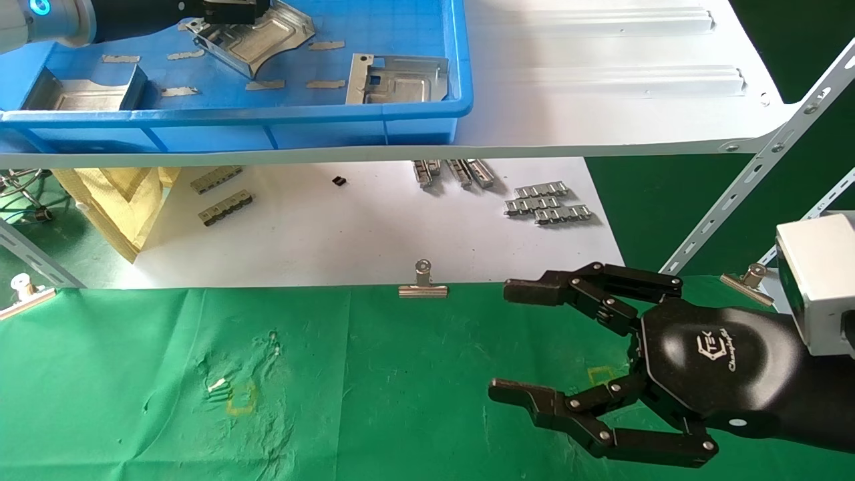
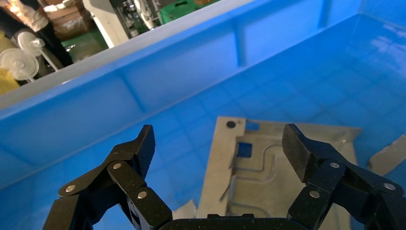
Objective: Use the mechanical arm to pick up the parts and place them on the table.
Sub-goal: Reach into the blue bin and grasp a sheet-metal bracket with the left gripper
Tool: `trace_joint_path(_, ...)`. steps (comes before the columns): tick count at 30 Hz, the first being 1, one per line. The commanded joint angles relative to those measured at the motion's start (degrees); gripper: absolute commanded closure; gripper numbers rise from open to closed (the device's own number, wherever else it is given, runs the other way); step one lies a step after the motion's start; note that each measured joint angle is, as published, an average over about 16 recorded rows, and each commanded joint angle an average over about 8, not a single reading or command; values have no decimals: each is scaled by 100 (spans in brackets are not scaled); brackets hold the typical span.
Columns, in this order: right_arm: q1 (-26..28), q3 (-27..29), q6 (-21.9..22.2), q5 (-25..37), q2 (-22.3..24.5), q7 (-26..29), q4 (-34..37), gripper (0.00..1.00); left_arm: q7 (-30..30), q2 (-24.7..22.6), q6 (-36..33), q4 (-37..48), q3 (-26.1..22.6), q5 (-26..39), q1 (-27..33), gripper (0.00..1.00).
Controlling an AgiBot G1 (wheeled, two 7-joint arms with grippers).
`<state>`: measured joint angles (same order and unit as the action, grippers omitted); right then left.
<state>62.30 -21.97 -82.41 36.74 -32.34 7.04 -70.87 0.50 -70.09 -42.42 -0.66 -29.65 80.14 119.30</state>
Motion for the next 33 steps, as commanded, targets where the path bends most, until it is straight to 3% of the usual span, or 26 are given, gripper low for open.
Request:
trace_joint_path(1, 0, 0, 0, 0, 0, 0, 0, 0, 56, -26, 35, 105, -43, 62, 23, 100)
trace_joint_path(33, 0, 0, 0, 0, 0, 0, 0, 0, 460, 218, 22, 131, -138, 197, -53, 100)
